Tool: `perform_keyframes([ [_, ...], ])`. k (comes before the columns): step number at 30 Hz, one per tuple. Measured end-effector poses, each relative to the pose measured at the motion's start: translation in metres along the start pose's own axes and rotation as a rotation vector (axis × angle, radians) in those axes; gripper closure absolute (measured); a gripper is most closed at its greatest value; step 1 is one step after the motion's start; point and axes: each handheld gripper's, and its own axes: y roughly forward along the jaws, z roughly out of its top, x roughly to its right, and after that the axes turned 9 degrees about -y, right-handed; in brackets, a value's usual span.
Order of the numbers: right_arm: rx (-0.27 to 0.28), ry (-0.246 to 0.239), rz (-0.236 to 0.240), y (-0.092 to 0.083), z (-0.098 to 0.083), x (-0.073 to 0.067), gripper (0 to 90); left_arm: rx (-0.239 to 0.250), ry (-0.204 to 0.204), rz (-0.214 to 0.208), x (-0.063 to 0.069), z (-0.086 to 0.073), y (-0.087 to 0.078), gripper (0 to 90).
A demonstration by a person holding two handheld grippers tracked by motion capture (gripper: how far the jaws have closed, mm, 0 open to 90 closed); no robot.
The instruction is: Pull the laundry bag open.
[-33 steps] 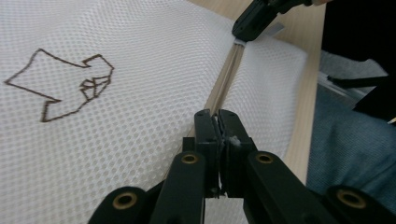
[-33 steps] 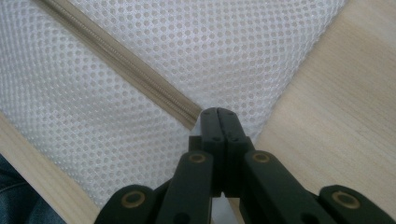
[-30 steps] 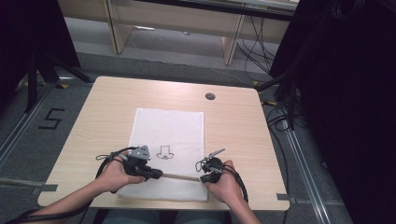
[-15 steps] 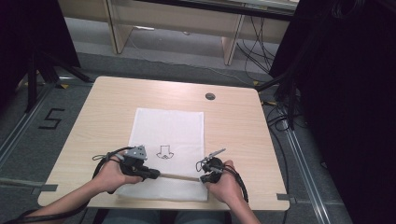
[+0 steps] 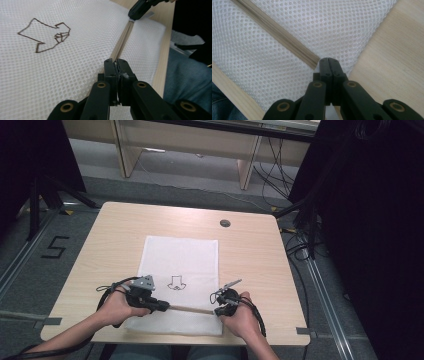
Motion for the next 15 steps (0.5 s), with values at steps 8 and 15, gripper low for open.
perform_keyframes([
  [8, 0.003, -0.002, 0.003, 0.0002, -0.0001, 0.0002, 90.0, -0.006, 0.006, -0.001, 0.0015, -0.0020, -0.0014, 87.3],
  [15, 0.005, -0.007, 0.006, 0.0003, -0.0001, 0.0009, 90.0, 0.007, -0.020, 0.002, -0.0027, -0.0070, -0.0092, 87.3],
])
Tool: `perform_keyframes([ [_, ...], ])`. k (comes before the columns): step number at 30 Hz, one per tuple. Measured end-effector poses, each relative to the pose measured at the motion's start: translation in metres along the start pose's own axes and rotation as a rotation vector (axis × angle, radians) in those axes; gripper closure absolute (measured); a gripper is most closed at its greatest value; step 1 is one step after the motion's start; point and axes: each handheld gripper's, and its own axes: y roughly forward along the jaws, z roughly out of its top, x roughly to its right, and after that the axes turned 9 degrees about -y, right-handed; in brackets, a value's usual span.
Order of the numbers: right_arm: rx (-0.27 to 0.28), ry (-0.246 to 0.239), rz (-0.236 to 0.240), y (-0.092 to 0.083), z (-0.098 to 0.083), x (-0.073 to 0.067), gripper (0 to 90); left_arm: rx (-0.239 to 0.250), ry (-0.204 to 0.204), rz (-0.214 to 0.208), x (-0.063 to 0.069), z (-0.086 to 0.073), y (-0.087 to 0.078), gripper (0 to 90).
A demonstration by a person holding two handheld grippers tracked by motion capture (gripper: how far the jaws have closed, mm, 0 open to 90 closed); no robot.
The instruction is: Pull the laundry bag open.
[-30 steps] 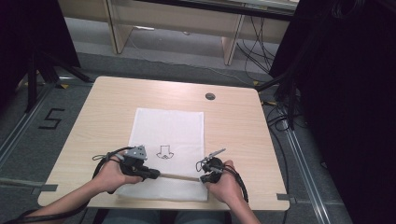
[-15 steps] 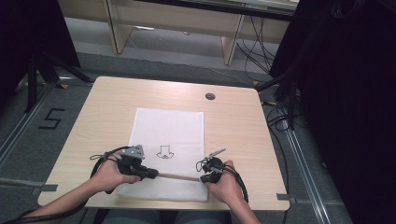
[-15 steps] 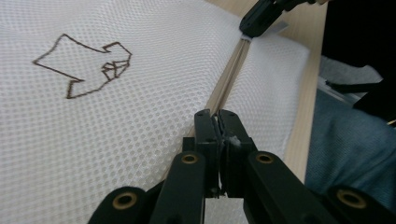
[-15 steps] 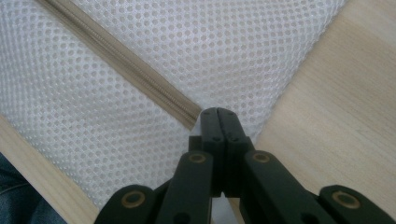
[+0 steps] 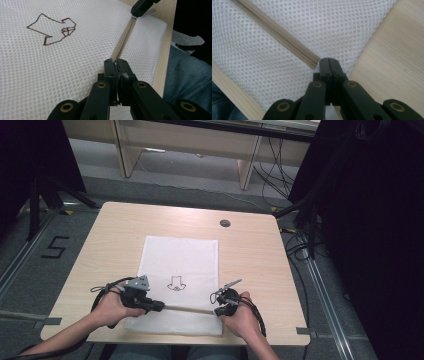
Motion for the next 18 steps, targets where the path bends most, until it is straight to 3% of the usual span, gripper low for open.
perform_keyframes([
  [2, -0.001, 0.013, 0.004, 0.0001, -0.0001, -0.0010, 90.0, -0.008, 0.018, 0.009, -0.0004, 0.0006, -0.0001, 87.3],
  [5, 0.004, 0.011, 0.003, 0.0000, -0.0006, -0.0003, 90.0, -0.005, -0.006, 0.008, -0.0004, -0.0008, -0.0008, 87.3],
  [6, 0.017, -0.010, 0.003, 0.0004, -0.0009, 0.0012, 90.0, -0.010, 0.012, 0.018, -0.0021, -0.0009, -0.0020, 87.3],
  [7, 0.017, -0.007, 0.006, 0.0005, -0.0009, 0.0009, 90.0, 0.000, -0.010, 0.008, -0.0021, -0.0020, -0.0029, 87.3],
  [8, 0.012, 0.000, 0.002, 0.0007, -0.0007, 0.0003, 90.0, -0.007, 0.011, 0.017, -0.0037, -0.0021, -0.0041, 87.3],
  [11, 0.006, 0.009, 0.004, 0.0003, -0.0006, -0.0002, 90.0, 0.001, -0.015, 0.023, -0.0049, -0.0046, -0.0065, 87.3],
  [12, 0.007, 0.008, 0.003, 0.0003, -0.0007, -0.0002, 90.0, -0.005, 0.008, 0.028, -0.0067, -0.0046, -0.0080, 87.3],
  [14, 0.006, 0.015, 0.006, 0.0004, -0.0006, -0.0009, 90.0, 0.005, -0.018, 0.027, -0.0058, -0.0060, -0.0085, 87.3],
  [15, 0.005, 0.003, -0.004, 0.0002, -0.0005, -0.0003, 90.0, 0.001, 0.000, 0.026, -0.0072, -0.0058, -0.0096, 87.3],
  [17, 0.006, 0.003, -0.004, 0.0002, -0.0005, -0.0004, 90.0, 0.008, -0.022, 0.022, -0.0058, -0.0066, -0.0092, 87.3],
  [18, 0.007, 0.016, 0.004, 0.0004, -0.0007, -0.0010, 90.0, 0.006, -0.006, 0.024, -0.0061, -0.0061, -0.0094, 87.3],
])
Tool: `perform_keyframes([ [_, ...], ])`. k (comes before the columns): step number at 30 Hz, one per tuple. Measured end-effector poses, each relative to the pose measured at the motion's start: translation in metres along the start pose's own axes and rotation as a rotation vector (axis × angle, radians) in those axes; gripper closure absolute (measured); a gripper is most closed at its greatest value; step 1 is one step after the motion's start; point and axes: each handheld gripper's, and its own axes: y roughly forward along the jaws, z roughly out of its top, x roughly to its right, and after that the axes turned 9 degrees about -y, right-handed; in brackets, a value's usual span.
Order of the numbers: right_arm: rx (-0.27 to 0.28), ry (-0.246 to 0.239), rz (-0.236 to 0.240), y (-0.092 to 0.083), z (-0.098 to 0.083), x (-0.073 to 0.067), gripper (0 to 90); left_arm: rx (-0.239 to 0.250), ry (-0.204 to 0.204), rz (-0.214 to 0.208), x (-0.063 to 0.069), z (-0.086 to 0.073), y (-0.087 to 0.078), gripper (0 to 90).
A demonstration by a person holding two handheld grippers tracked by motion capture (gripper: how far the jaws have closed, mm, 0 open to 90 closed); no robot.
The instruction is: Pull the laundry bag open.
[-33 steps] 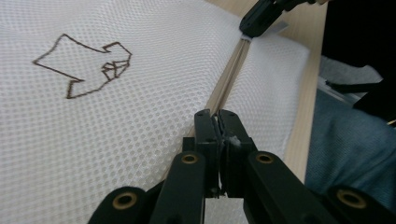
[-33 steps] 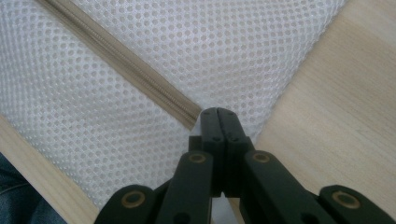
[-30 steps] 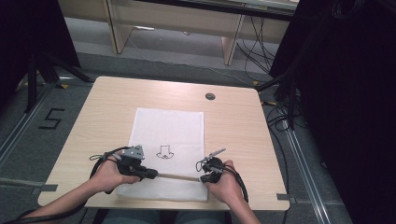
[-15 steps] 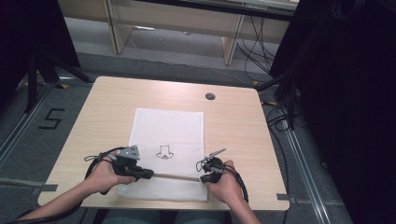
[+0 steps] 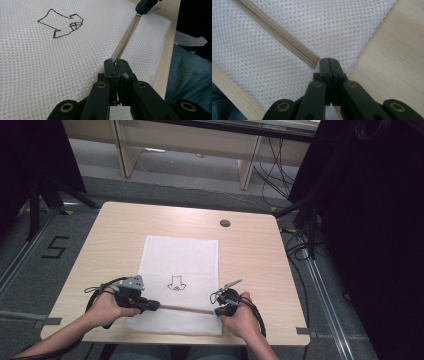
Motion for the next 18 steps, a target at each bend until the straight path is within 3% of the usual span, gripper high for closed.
perform_keyframes([
  [5, -0.006, 0.007, -0.006, -0.0008, -0.0002, -0.0002, 90.0, -0.007, -0.006, 0.004, -0.0008, -0.0003, -0.0002, 87.3],
  [7, -0.005, 0.003, -0.010, -0.0009, -0.0004, -0.0001, 90.0, -0.009, 0.009, 0.004, -0.0017, -0.0004, -0.0009, 87.3],
  [8, -0.003, 0.001, -0.011, -0.0008, -0.0005, 0.0001, 90.0, 0.000, -0.021, -0.002, -0.0010, -0.0012, -0.0008, 87.3],
  [12, -0.005, 0.008, -0.005, -0.0007, -0.0004, -0.0002, 90.0, -0.009, 0.010, 0.003, -0.0010, -0.0009, -0.0009, 87.3],
  [13, -0.003, 0.001, -0.010, -0.0008, -0.0004, 0.0002, 90.0, -0.016, 0.018, 0.021, -0.0018, -0.0012, -0.0018, 87.3],
  [14, -0.003, 0.000, -0.010, -0.0008, -0.0005, 0.0001, 90.0, -0.009, -0.011, 0.011, -0.0014, -0.0023, -0.0017, 87.3],
  [15, -0.004, 0.000, -0.010, -0.0009, -0.0005, 0.0001, 90.0, -0.012, 0.003, 0.016, -0.0030, -0.0027, -0.0032, 87.3],
  [16, -0.008, 0.015, -0.004, -0.0010, -0.0004, -0.0009, 90.0, -0.008, -0.015, 0.016, -0.0028, -0.0040, -0.0039, 87.3],
  [17, -0.003, 0.001, -0.009, -0.0008, -0.0004, 0.0001, 90.0, -0.004, -0.008, 0.008, -0.0045, -0.0045, -0.0054, 87.3],
  [18, -0.005, 0.007, -0.005, -0.0008, -0.0004, -0.0002, 90.0, 0.001, -0.033, 0.003, -0.0039, -0.0053, -0.0055, 87.3],
])
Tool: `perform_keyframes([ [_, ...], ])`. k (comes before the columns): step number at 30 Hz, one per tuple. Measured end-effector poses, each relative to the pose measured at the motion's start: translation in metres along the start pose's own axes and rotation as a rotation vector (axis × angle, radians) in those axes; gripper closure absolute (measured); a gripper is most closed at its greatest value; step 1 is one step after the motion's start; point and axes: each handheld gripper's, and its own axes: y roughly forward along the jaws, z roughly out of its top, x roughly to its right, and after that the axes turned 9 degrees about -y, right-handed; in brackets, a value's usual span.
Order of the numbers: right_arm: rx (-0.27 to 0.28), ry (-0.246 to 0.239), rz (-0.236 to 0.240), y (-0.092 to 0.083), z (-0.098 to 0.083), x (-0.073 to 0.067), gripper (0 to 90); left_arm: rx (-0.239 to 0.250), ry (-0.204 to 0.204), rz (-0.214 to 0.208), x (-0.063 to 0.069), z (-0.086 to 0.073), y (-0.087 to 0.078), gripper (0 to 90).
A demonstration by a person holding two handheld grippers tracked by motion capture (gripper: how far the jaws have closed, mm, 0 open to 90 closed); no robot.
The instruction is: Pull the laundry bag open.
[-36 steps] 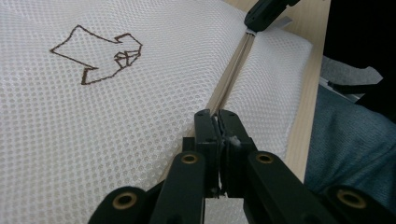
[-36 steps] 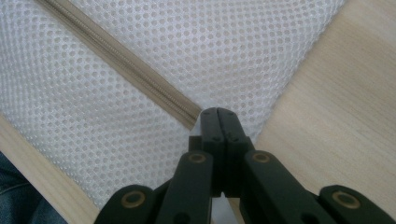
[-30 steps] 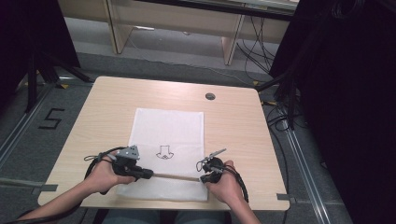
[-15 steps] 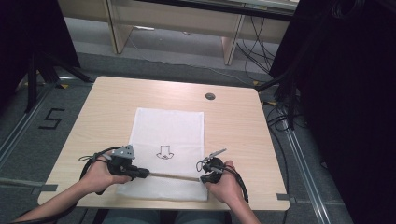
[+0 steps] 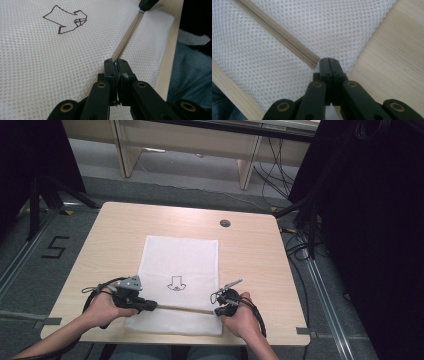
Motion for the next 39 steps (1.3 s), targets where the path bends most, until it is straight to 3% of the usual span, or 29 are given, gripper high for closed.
perform_keyframes([
  [2, -0.001, 0.000, 0.000, 0.0000, 0.0002, 0.0001, 90.0, -0.007, 0.035, 0.010, 0.0001, 0.0012, 0.0000, 87.3],
  [7, 0.019, -0.034, -0.002, 0.0011, -0.0001, 0.0019, 90.0, -0.009, 0.021, 0.006, -0.0003, 0.0002, -0.0001, 87.3],
  [9, 0.017, -0.035, -0.002, 0.0009, 0.0000, 0.0019, 90.0, -0.012, 0.036, 0.009, 0.0005, 0.0006, -0.0003, 87.3],
  [12, 0.019, -0.035, 0.001, 0.0009, -0.0003, 0.0019, 90.0, -0.013, 0.016, 0.005, 0.0013, -0.0007, 0.0005, 87.3],
  [15, 0.018, -0.038, -0.001, 0.0009, -0.0002, 0.0020, 90.0, -0.011, 0.027, 0.002, 0.0005, -0.0002, 0.0001, 87.3],
  [19, 0.018, -0.039, -0.001, 0.0009, -0.0003, 0.0019, 90.0, -0.007, 0.013, 0.000, 0.0005, -0.0006, 0.0002, 87.4],
  [29, 0.019, -0.040, -0.002, 0.0009, -0.0004, 0.0019, 90.0, -0.010, 0.034, 0.004, 0.0002, -0.0002, -0.0015, 87.4],
  [32, 0.019, -0.041, 0.000, 0.0012, 0.0001, 0.0014, 90.0, -0.010, 0.031, 0.003, -0.0003, -0.0005, -0.0018, 87.4],
  [33, 0.020, -0.044, 0.000, 0.0015, 0.0003, 0.0012, 90.0, -0.007, 0.011, 0.007, 0.0000, -0.0010, -0.0018, 87.4],
  [34, 0.016, -0.035, 0.003, 0.0013, 0.0005, 0.0005, 90.0, -0.007, 0.028, 0.003, -0.0009, -0.0005, -0.0023, 87.4],
  [37, 0.017, -0.041, 0.003, 0.0016, 0.0006, 0.0005, 90.0, -0.013, 0.024, 0.012, -0.0010, -0.0007, -0.0014, 87.4],
  [38, 0.003, -0.024, 0.002, 0.0008, 0.0009, -0.0011, 90.0, -0.030, 0.032, 0.043, -0.0010, -0.0012, -0.0015, 87.4],
  [39, 0.008, -0.047, -0.002, 0.0013, 0.0013, -0.0007, 90.0, -0.024, 0.017, 0.041, -0.0025, -0.0020, -0.0018, 87.4],
])
